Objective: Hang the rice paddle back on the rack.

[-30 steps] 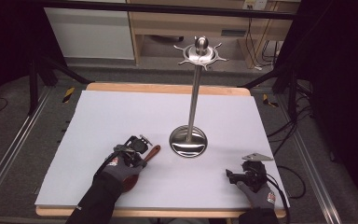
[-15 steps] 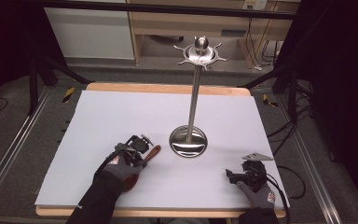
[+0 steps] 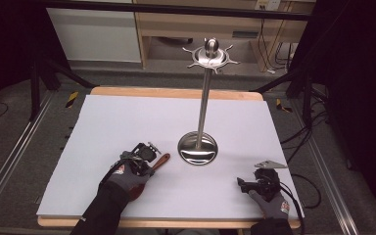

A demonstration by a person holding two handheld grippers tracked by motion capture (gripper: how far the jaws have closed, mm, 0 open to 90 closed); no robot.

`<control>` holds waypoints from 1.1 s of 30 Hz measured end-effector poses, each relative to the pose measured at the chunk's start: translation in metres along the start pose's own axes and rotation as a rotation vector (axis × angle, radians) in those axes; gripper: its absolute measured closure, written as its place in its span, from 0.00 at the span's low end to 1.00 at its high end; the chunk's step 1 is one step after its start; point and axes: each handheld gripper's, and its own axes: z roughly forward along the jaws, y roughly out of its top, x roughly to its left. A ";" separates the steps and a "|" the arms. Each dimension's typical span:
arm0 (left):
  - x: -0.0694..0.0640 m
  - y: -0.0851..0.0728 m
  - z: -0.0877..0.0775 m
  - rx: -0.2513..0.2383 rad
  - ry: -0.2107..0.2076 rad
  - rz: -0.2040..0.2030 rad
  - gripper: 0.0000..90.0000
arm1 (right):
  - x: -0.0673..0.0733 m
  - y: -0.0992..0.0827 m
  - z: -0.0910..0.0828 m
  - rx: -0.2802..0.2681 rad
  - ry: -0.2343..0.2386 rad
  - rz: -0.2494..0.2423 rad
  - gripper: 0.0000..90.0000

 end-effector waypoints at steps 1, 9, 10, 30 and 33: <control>0.000 0.000 -0.001 -0.005 0.002 0.002 0.86 | 0.000 0.000 0.000 0.000 0.000 0.000 0.14; -0.004 -0.004 -0.015 -0.069 0.002 0.008 0.86 | 0.000 0.000 -0.001 -0.001 0.005 0.000 0.14; -0.004 -0.004 -0.015 -0.069 0.002 0.008 0.86 | 0.000 0.000 -0.001 -0.001 0.005 0.000 0.14; -0.002 -0.027 -0.034 -0.214 -0.021 -0.011 0.86 | 0.000 0.000 -0.001 0.001 0.006 0.002 0.14; -0.001 -0.031 -0.038 -0.233 -0.023 -0.011 0.86 | 0.000 0.000 -0.001 0.001 0.005 0.001 0.14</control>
